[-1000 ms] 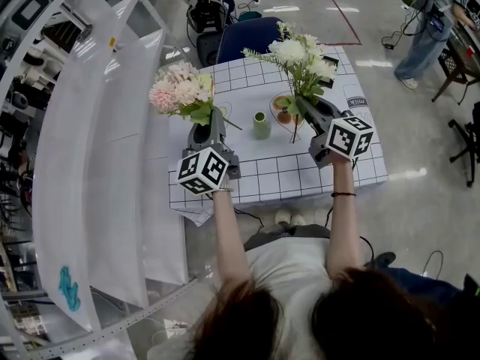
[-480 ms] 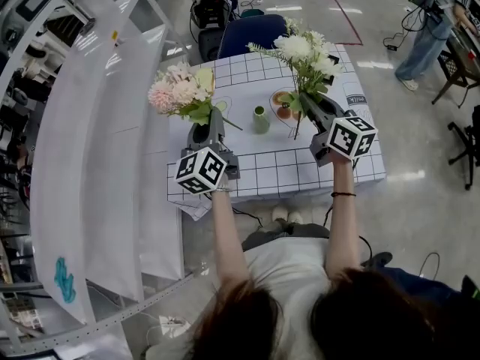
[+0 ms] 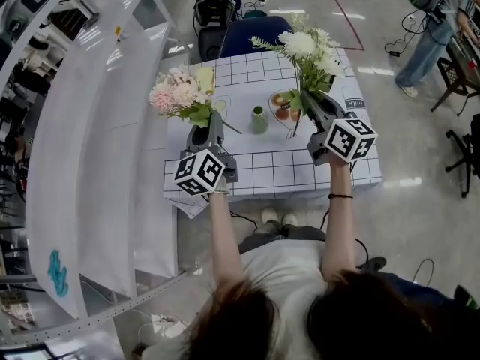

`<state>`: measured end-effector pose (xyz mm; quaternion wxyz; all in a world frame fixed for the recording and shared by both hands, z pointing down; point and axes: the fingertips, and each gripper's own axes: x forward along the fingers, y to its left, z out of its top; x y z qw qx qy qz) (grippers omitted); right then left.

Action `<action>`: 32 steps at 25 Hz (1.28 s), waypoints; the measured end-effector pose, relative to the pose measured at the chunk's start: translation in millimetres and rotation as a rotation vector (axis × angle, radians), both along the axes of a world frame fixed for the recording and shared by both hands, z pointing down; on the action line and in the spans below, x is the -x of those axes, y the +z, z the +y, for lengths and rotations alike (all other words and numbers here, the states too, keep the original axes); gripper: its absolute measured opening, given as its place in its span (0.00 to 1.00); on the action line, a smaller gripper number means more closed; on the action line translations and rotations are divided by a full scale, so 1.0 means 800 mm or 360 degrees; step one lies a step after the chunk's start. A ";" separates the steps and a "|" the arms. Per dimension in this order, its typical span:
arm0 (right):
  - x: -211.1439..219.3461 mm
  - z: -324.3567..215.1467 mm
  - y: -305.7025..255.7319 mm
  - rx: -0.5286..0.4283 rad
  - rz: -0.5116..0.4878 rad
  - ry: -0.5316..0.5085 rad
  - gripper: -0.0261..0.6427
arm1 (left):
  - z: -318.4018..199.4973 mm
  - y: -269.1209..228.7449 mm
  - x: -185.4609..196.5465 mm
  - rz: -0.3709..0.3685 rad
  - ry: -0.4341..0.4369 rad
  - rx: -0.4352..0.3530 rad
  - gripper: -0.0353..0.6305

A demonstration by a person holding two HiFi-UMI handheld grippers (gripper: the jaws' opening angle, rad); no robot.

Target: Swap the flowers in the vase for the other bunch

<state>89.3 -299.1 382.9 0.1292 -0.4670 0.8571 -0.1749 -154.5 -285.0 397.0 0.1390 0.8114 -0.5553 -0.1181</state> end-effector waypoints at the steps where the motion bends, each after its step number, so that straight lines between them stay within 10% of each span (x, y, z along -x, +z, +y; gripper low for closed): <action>1: 0.000 -0.002 -0.003 -0.0009 -0.0001 0.0007 0.11 | 0.000 0.002 0.000 -0.0001 0.0002 0.0005 0.17; 32: 0.040 -0.043 -0.021 -0.0137 -0.0088 0.0015 0.11 | -0.007 0.026 0.025 0.0007 -0.0057 0.0091 0.17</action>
